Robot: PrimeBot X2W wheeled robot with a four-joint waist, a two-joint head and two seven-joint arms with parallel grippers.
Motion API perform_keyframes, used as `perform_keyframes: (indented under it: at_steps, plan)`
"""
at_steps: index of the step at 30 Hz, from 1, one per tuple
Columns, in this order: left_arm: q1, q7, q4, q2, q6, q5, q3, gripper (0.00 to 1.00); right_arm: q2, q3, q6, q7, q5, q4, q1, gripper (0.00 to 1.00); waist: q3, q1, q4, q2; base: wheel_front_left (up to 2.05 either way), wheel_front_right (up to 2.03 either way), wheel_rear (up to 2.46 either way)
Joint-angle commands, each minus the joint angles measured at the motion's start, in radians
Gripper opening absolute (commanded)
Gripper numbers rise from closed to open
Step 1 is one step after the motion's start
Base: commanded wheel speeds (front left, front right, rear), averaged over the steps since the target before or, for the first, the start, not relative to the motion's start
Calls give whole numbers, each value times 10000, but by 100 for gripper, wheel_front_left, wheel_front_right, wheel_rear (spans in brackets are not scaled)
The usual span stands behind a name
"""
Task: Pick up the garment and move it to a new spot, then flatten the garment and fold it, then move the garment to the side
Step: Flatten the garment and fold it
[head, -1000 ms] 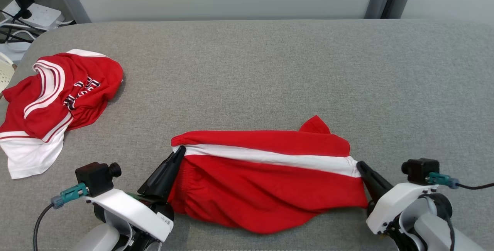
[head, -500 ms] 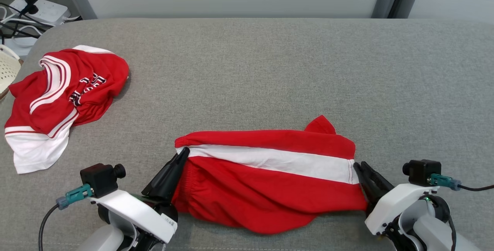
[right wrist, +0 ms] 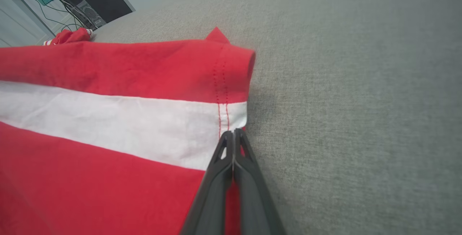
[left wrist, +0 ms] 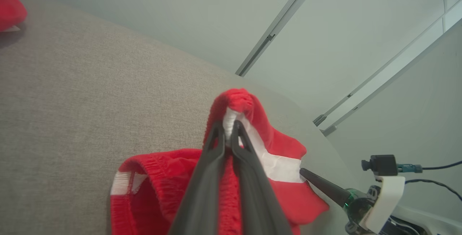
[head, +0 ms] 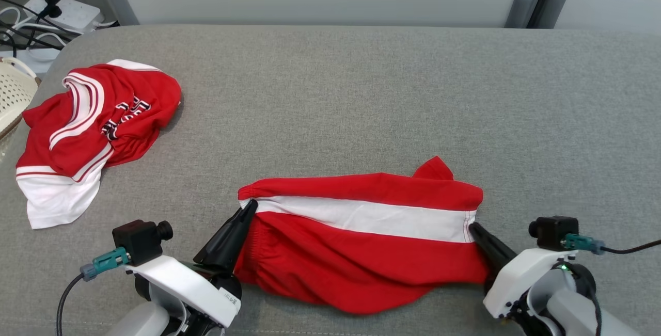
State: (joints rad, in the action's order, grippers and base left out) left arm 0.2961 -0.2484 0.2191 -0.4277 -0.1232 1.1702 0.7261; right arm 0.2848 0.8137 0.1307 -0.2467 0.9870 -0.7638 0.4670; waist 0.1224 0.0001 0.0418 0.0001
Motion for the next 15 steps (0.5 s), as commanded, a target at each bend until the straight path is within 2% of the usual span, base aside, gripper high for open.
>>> perform_keyframes:
  at_steps: [1,6,15]
  plan:
    - [429,-120,-188,-278,-74,-9,-421,0,255,-28,0,-130,-24,238,84,0,-96,-1,-28,-1,0,0,0]
    - [214,-128,-519,-322,-74,101,-656,0,933,-883,0,-146,-250,1224,-146,0,-351,-1,-220,-1,0,0,0]
    - [412,-104,-2216,-740,-74,721,-1267,0,2144,-3339,0,-149,-811,4222,-643,0,-761,-1,-667,-1,0,0,0]
